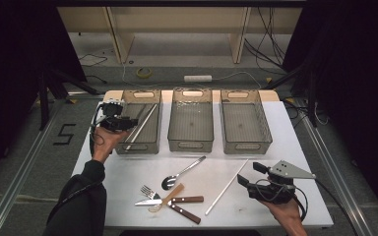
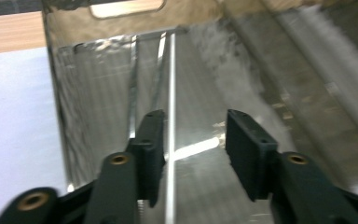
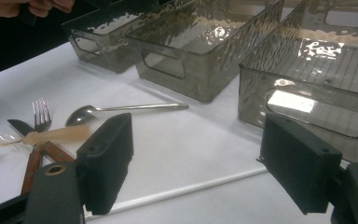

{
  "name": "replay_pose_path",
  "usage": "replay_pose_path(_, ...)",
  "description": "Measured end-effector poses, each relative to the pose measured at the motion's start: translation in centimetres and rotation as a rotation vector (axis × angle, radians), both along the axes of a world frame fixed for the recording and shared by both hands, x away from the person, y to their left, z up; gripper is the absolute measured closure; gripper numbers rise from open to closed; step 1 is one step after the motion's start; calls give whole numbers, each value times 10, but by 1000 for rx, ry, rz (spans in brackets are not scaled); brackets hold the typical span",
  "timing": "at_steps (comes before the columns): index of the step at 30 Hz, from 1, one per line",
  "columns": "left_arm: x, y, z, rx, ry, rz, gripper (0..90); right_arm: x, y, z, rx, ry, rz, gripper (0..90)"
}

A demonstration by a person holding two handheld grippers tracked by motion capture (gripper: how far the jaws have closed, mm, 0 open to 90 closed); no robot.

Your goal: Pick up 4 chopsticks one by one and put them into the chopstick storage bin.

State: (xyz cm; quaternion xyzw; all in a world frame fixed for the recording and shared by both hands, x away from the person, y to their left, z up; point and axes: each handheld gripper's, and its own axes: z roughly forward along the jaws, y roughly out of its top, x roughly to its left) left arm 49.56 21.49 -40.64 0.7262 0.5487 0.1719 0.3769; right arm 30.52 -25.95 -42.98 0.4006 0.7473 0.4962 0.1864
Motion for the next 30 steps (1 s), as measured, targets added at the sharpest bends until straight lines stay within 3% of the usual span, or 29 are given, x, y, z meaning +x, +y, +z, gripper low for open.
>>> replay_pose_path(2, -7, -5, 4, -1, 3, -19, 485, 0, 0, 0, 0, -2, -1, 265)
replay_pose_path(7, -28, -15, 13, -54, -18, -52, 385, 0, 0, 0, 0, -3, -4, 265)
replay_pose_path(14, -57, -25, 22, -100, -13, -89, 329, -2, 0, 2, -2, -10, -9, 265)
replay_pose_path(21, -79, -41, 24, -90, -17, -130, 294, -3, 0, 2, -3, -12, -13, 265)
replay_pose_path(30, -93, -67, 16, -64, 3, -198, 254, -3, -2, 3, -1, -18, -16, 265)
